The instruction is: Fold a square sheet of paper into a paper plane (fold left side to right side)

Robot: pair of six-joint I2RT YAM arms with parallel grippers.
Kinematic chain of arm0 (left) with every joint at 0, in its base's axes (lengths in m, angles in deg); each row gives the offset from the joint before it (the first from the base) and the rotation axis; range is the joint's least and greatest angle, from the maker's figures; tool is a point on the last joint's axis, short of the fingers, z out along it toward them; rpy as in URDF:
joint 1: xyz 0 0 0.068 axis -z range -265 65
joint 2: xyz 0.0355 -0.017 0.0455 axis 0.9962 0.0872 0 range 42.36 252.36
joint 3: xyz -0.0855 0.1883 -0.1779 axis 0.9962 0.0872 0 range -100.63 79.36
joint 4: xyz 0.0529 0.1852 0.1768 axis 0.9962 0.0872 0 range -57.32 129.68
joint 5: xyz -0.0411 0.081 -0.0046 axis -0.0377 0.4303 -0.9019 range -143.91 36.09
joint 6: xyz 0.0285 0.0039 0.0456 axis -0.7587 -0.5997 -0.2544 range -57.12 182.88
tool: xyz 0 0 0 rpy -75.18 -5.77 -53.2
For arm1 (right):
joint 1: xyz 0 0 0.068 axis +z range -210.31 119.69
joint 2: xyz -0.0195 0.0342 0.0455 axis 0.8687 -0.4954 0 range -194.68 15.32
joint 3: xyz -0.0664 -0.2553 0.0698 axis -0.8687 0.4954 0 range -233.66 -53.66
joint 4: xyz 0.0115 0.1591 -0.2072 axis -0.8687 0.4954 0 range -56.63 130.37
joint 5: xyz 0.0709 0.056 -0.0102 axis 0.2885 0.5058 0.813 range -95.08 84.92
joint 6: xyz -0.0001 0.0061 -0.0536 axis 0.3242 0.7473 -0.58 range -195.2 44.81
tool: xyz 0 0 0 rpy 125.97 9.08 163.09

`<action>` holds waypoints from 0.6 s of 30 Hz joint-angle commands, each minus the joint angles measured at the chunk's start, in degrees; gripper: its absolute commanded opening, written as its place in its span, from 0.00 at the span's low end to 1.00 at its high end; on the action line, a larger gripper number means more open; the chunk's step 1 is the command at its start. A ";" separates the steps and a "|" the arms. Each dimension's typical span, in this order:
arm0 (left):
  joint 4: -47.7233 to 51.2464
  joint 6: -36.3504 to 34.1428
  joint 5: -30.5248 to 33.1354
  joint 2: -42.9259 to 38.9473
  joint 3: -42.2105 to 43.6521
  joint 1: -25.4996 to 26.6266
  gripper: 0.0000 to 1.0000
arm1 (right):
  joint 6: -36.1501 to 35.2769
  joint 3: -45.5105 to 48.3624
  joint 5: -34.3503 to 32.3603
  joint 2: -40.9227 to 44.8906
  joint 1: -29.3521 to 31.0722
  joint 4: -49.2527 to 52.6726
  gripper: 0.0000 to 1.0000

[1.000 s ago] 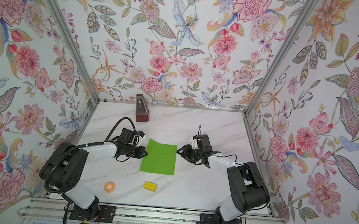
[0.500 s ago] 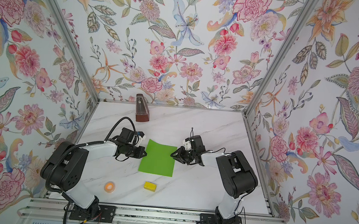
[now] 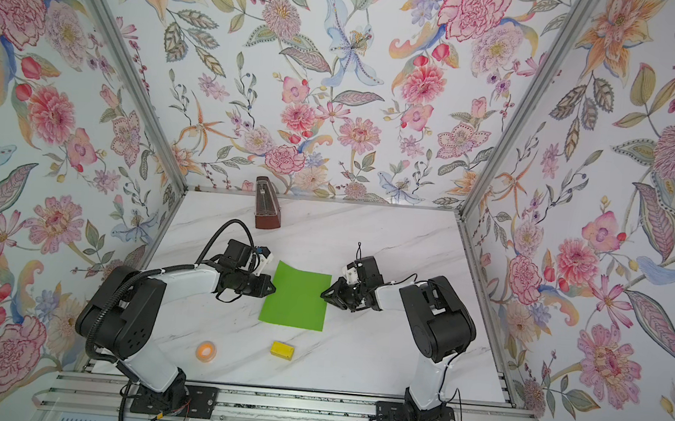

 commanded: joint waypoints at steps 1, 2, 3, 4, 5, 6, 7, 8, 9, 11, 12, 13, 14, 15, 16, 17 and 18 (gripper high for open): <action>1.16 -0.48 -1.69 -0.42 -0.55 -0.61 0.18 | -0.97 -0.62 -0.87 -1.34 0.37 1.24 0.21; 1.24 -0.50 -1.76 -0.48 -0.55 -0.57 0.19 | -1.17 -0.69 -1.22 -1.25 0.46 1.79 0.21; 1.42 -0.41 -2.02 -0.66 -0.57 -0.54 0.20 | -1.46 -0.83 -1.65 -1.25 0.52 2.45 0.20; 1.52 -0.30 -2.22 -0.85 -0.63 -0.56 0.21 | -1.75 -0.92 -1.88 -1.17 0.54 3.03 0.19; 1.52 -0.15 -2.52 -1.11 -0.63 -0.60 0.23 | -1.89 -0.93 -2.02 -1.09 0.61 3.25 0.19; 1.48 0.07 -2.95 -1.44 -0.61 -0.58 0.25 | -1.94 -0.98 -2.03 -1.08 0.63 3.32 0.19; 1.38 0.33 -3.60 -1.82 -0.59 -0.59 0.27 | -1.92 -0.95 -1.98 -1.09 0.68 3.31 0.19; 1.33 0.57 -4.25 -2.07 -0.63 -0.51 0.29 | -1.90 -1.00 -1.91 -1.08 0.72 3.39 0.19; 1.19 0.90 -5.09 -2.35 -0.63 -0.48 0.31 | -1.96 -1.01 -1.90 -1.10 0.72 3.47 0.19; 0.62 1.83 -6.86 -2.77 -0.59 -0.32 0.36 | -1.99 -1.10 -1.97 -0.99 0.81 3.57 0.19; 0.11 2.38 -7.68 -2.87 -0.48 -0.14 0.37 | -1.99 -1.11 -1.98 -0.91 0.83 3.57 0.19; -0.29 2.87 -8.31 -3.01 -0.46 0.24 0.39 | -1.99 -1.14 -1.98 -0.90 0.83 3.58 0.19; -0.55 3.20 -8.75 -3.11 -0.53 0.57 0.40 | -1.96 -1.17 -2.04 -0.82 0.92 3.63 0.19; -0.70 3.66 -9.15 -3.22 -0.63 1.00 0.41 | -1.90 -1.10 -2.07 -0.73 0.90 3.66 0.19; -1.05 4.09 -9.42 -3.32 -0.76 1.46 0.41 | -1.85 -1.16 -2.10 -0.62 0.90 3.69 0.19; -1.42 4.62 -9.53 -3.44 -0.88 1.87 0.42 | -1.90 -1.10 -2.15 -0.50 0.91 3.75 0.19; -1.98 5.14 -9.73 -3.58 -1.06 2.48 0.44 | -1.88 -1.02 -2.21 -0.31 0.90 3.75 0.19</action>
